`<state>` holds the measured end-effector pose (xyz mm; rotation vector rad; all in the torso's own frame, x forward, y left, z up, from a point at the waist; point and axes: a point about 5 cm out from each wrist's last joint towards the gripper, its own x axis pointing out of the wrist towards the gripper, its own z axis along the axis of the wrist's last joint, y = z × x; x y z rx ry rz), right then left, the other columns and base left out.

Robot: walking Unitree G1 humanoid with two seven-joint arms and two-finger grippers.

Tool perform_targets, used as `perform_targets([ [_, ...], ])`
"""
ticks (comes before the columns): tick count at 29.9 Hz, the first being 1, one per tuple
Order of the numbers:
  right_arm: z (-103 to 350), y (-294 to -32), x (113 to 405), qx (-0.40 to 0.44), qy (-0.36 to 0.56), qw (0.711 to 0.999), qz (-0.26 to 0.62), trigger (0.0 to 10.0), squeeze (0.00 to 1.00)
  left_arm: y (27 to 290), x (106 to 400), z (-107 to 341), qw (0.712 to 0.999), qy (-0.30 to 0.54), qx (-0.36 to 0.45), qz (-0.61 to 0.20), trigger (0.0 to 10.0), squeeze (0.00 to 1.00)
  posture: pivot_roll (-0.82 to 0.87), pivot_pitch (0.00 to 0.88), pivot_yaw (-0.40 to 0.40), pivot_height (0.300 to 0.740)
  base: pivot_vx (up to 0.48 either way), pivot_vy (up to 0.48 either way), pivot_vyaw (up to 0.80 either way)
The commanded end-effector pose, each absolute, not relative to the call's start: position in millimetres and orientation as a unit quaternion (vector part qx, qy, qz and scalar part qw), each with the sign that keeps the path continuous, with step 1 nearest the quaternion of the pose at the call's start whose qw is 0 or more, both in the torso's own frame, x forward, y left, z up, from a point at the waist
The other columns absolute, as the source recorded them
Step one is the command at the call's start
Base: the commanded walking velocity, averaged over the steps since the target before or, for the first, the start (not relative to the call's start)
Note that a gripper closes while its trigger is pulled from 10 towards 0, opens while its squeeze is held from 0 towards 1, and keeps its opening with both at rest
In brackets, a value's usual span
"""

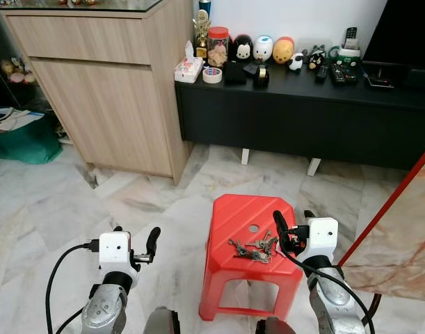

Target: Hang keys on a hook

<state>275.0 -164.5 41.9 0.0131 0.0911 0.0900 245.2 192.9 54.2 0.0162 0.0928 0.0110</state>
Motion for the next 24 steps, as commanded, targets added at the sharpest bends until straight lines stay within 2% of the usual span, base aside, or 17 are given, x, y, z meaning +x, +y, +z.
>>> perform_targets([
  [1,40.8,-163.9,274.5,0.007,0.048,0.998,0.045,10.0,0.0,194.6,244.8,51.9,0.998,0.056,0.009,0.008,10.0,0.0,0.01,0.076,0.006,0.647,0.0,0.304,0.0],
  [5,40.9,-164.0,274.6,0.007,0.047,0.998,0.042,10.0,0.0,194.8,244.7,52.1,0.998,0.056,0.009,0.008,10.0,0.0,0.01,0.077,0.007,0.647,0.0,0.287,0.0],
  [16,39.3,-161.7,274.5,0.007,0.051,0.998,0.042,10.0,0.0,192.4,245.2,51.7,0.998,0.06,0.006,0.001,10.0,0.0,0.01,0.077,0.014,0.647,0.0,0.0,0.0],
  [22,37.7,-161.8,273.8,0.008,0.053,0.998,0.039,10.0,0.0,192.3,245.8,52.4,0.998,0.059,0.008,0.0,10.0,0.0,0.01,0.076,0.016,0.647,0.0,0.374,0.0],
  [24,37.0,-161.6,273.4,0.008,0.054,0.998,0.039,10.0,0.0,192.5,245.8,53.0,0.998,0.057,0.012,-0.002,10.0,0.0,0.02,0.078,0.016,0.647,0.0,0.0,0.0],
])
